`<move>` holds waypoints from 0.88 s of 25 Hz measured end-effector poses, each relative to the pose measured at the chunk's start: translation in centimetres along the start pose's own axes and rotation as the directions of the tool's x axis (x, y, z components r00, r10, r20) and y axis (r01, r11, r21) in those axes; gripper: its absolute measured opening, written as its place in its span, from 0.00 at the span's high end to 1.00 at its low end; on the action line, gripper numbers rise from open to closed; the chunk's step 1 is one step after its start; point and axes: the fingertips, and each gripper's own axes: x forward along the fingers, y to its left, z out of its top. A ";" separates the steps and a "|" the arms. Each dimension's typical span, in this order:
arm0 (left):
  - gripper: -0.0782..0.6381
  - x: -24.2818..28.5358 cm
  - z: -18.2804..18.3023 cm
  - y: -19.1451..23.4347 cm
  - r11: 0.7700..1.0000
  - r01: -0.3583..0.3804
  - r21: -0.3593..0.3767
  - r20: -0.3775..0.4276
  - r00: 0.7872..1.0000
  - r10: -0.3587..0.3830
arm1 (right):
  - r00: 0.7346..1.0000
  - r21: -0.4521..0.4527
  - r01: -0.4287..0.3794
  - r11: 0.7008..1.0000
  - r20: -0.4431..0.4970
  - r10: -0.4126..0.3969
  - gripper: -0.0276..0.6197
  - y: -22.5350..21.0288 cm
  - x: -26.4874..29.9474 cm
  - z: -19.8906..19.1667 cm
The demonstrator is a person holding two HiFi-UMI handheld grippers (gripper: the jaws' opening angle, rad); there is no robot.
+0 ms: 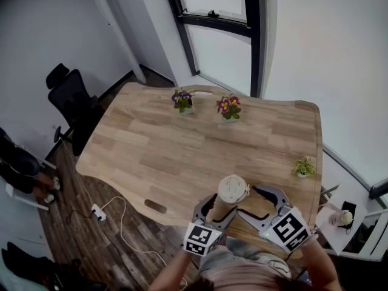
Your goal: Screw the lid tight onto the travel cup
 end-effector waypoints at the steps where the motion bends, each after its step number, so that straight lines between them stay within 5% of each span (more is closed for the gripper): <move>1: 0.46 0.4 -0.2 0.0 1.000 0.000 0.006 -0.001 1.000 0.000 | 1.000 -0.004 -0.017 1.000 -0.003 0.017 0.55 0.0 0.2 -0.2; 12: 0.41 3.5 -0.7 0.4 0.998 -0.041 0.056 0.017 0.999 0.040 | 0.984 -0.026 -0.172 0.985 -0.055 0.170 0.51 -0.9 3.3 -2.4; 22: 0.40 5.4 -0.4 0.2 0.992 0.017 0.125 0.024 0.999 -0.020 | 0.957 -0.057 -0.285 0.957 -0.067 0.281 0.47 -1.8 4.8 -2.8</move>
